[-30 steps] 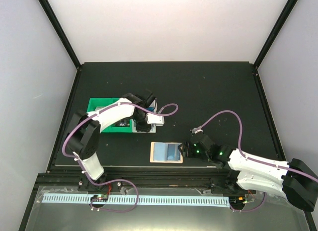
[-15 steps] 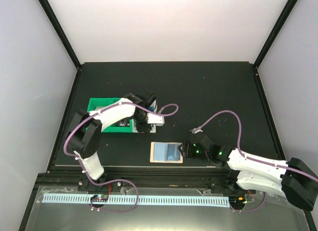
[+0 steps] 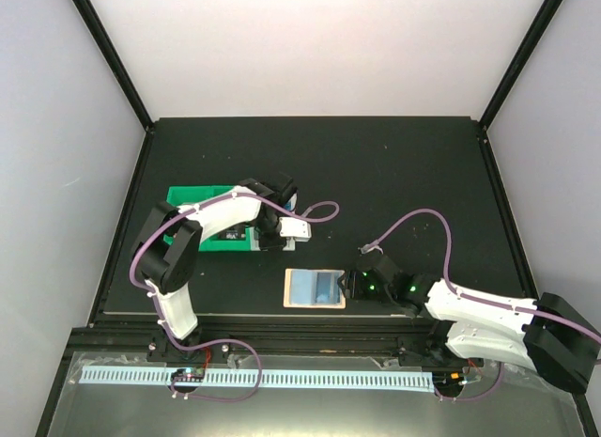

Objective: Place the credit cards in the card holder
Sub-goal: Pick up the credit card from the storage box.

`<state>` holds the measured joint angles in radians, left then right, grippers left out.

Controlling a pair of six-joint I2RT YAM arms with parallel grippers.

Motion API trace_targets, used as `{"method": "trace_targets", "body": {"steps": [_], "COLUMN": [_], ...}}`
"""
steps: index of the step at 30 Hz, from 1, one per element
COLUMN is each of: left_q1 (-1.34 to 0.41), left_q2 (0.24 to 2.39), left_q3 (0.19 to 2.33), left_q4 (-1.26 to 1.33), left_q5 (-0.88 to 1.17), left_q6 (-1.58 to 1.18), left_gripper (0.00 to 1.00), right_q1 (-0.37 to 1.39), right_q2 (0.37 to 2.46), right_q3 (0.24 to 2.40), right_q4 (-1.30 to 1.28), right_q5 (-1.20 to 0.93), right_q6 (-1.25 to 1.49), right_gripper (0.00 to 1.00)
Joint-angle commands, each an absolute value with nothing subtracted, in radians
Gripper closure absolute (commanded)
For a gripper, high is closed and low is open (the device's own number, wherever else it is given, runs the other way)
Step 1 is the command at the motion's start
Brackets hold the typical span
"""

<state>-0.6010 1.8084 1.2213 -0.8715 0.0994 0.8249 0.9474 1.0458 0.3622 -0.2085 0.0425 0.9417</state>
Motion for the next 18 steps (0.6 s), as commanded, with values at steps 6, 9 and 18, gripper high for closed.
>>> {"method": "trace_targets", "body": {"steps": [6, 9, 18], "left_q1": [-0.592, -0.591, -0.589], "left_q2": [1.766, 1.759, 1.721], "left_q3": [1.267, 1.275, 1.285], "left_q4": [-0.959, -0.979, -1.000], "left_q5": [0.143, 0.148, 0.129], "left_q6": [0.827, 0.827, 0.820], "left_gripper": [0.74, 0.73, 0.71], "right_q1": [0.943, 0.943, 0.943], "right_q2": [1.048, 1.046, 1.050], "right_q3": [0.380, 0.380, 0.383], "right_q4": [-0.193, -0.195, -0.196], "right_q5": [0.040, 0.041, 0.037], "right_q6": [0.930, 0.930, 0.929], "right_gripper": [0.37, 0.37, 0.38]}}
